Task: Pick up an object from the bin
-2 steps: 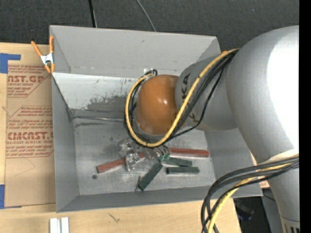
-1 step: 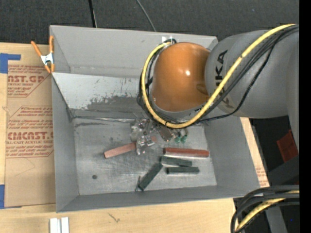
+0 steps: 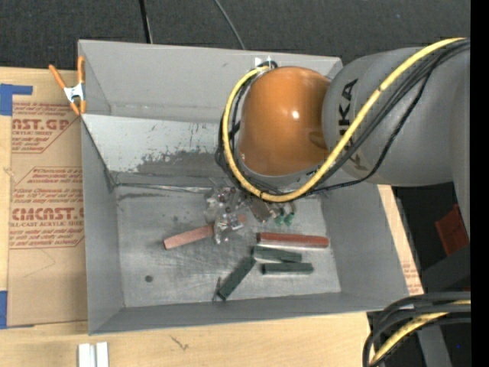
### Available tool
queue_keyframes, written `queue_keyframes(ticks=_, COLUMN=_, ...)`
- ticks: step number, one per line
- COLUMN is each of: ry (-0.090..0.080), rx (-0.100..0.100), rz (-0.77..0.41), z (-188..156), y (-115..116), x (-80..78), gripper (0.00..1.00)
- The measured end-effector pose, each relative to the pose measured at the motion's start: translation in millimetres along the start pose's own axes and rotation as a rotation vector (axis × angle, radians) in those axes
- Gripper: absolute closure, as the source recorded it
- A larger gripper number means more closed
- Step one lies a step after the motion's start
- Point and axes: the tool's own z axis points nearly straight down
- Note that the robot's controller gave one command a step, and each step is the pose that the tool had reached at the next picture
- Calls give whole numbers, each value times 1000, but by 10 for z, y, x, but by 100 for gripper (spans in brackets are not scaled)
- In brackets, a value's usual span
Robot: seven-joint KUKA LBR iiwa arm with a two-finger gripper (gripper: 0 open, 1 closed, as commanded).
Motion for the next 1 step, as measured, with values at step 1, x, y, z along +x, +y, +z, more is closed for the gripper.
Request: queue_keyframes(ticks=1, ry=3, rx=-1, rz=-100, z=-427, y=-91, x=-37, gripper=100)
